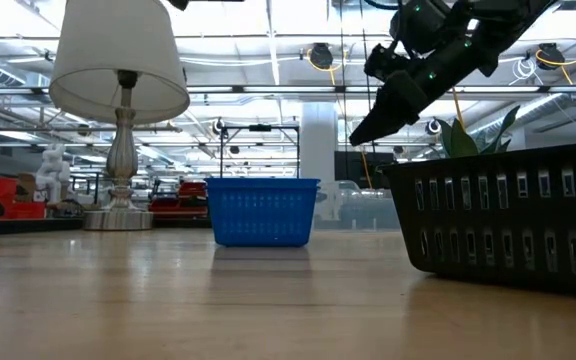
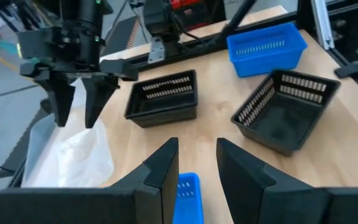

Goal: Stack baskets by color
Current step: Stack the top transparent bin on the bottom transparent bin

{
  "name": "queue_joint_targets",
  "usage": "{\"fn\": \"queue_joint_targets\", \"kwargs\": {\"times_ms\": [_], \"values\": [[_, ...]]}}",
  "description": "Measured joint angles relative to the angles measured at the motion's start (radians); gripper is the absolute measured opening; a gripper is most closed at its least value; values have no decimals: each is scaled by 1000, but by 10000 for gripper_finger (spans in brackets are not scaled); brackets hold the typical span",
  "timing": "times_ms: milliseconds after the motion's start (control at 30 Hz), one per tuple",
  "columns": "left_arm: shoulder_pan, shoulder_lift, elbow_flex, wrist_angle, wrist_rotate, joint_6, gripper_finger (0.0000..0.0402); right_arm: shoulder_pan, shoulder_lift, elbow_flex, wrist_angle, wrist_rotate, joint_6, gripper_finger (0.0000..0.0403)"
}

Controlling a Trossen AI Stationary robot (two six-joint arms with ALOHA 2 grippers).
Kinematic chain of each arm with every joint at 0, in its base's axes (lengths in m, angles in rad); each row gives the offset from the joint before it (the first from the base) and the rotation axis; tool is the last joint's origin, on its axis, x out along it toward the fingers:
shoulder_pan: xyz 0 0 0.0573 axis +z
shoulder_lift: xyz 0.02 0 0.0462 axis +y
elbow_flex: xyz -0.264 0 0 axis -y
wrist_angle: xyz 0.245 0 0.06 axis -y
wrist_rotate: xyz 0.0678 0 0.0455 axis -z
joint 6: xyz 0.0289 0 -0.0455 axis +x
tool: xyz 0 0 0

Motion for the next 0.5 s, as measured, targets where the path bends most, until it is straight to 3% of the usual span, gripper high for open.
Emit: {"fn": "queue_joint_targets", "kwargs": {"times_ms": [300,500], "values": [[120,0,0,16,205,38,111,-27,69,0,2,-104,-63,195],[155,0,0,-11,245,21,111,-50,84,0,5,-103,-85,163]]}}
